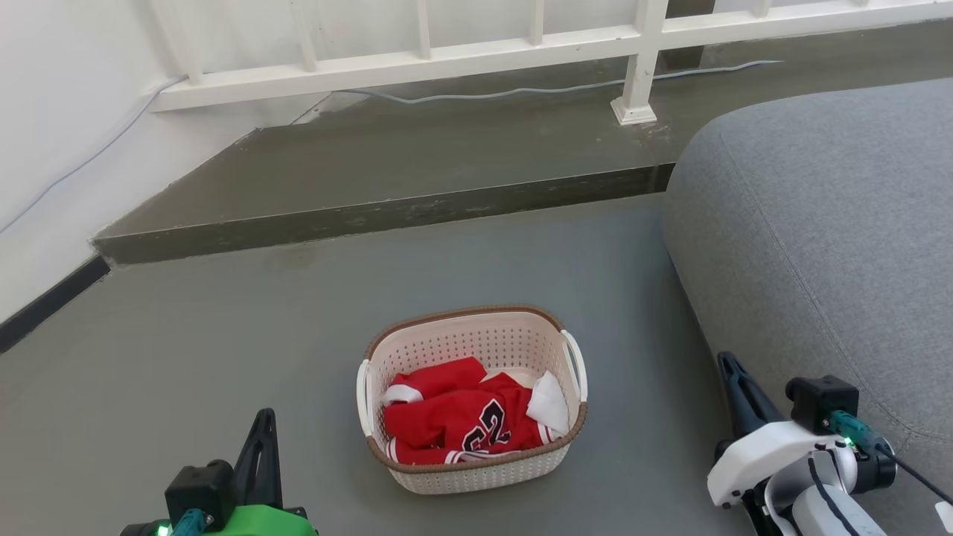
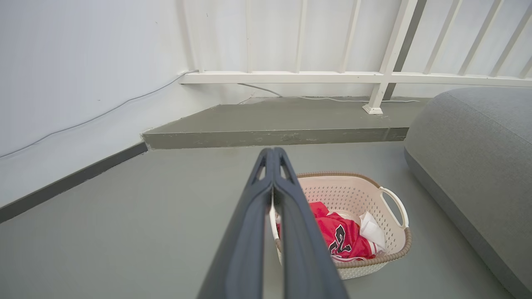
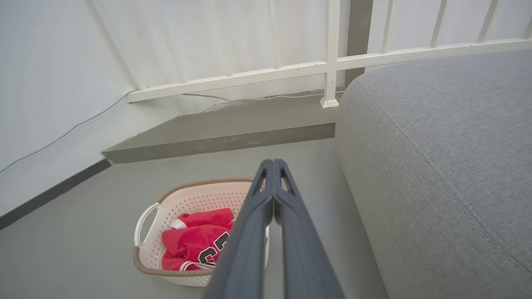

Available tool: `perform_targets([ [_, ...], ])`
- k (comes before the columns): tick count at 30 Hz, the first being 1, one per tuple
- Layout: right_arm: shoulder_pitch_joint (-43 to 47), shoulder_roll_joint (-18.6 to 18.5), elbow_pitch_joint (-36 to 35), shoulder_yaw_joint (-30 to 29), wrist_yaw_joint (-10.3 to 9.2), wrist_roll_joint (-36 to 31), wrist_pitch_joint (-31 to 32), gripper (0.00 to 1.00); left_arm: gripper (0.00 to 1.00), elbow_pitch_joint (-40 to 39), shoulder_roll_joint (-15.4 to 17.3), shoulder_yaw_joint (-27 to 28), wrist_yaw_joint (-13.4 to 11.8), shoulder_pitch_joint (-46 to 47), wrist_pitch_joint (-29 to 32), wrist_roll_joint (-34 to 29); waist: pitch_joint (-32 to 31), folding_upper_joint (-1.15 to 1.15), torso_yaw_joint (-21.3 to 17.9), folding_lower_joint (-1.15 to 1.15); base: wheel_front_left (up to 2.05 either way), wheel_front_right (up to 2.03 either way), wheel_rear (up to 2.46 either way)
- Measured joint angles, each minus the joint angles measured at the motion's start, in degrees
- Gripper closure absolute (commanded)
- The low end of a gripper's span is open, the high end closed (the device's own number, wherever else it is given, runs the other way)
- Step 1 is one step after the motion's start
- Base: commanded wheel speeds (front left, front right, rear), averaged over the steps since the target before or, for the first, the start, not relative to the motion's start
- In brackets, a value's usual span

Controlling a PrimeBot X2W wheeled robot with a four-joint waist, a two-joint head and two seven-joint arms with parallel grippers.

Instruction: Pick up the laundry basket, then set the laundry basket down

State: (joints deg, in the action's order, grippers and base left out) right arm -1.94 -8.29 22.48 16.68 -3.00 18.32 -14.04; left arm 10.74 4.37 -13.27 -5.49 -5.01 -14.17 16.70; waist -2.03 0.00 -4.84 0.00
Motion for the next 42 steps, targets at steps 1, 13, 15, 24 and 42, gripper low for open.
perform_targets([
  [1,0.0,0.0,0.0,-0.3,0.10,0.3,0.0,1.00,1.00,0.0,0.0,0.0,0.0,0.0,0.0,0.4,0.0,0.00,0.0,0.00,0.00,0.00,0.00],
  [13,-0.6,0.7,0.1,-3.7,1.12,9.9,3.1,1.00,1.00,0.1,-0.1,1.7,1.5,0.0,1.9,9.8,0.3,0.00,0.7,0.00,0.00,0.00,0.00],
  [15,-0.6,0.9,0.1,-3.9,1.47,11.4,3.6,1.00,1.00,0.1,-0.2,1.9,1.6,0.0,2.4,11.8,0.3,0.00,0.8,0.00,0.00,0.00,0.00],
  [24,-0.6,1.2,-0.2,-6.0,2.01,17.1,5.4,1.00,1.00,0.4,-0.3,3.4,2.7,0.2,4.1,17.9,0.5,0.00,1.2,0.00,0.00,0.00,0.00],
  [42,-1.1,2.3,-1.3,-10.1,3.67,28.4,8.6,1.00,1.00,1.4,-0.5,6.1,4.5,1.5,7.6,29.8,0.9,0.00,1.9,0.00,0.00,0.00,0.00],
])
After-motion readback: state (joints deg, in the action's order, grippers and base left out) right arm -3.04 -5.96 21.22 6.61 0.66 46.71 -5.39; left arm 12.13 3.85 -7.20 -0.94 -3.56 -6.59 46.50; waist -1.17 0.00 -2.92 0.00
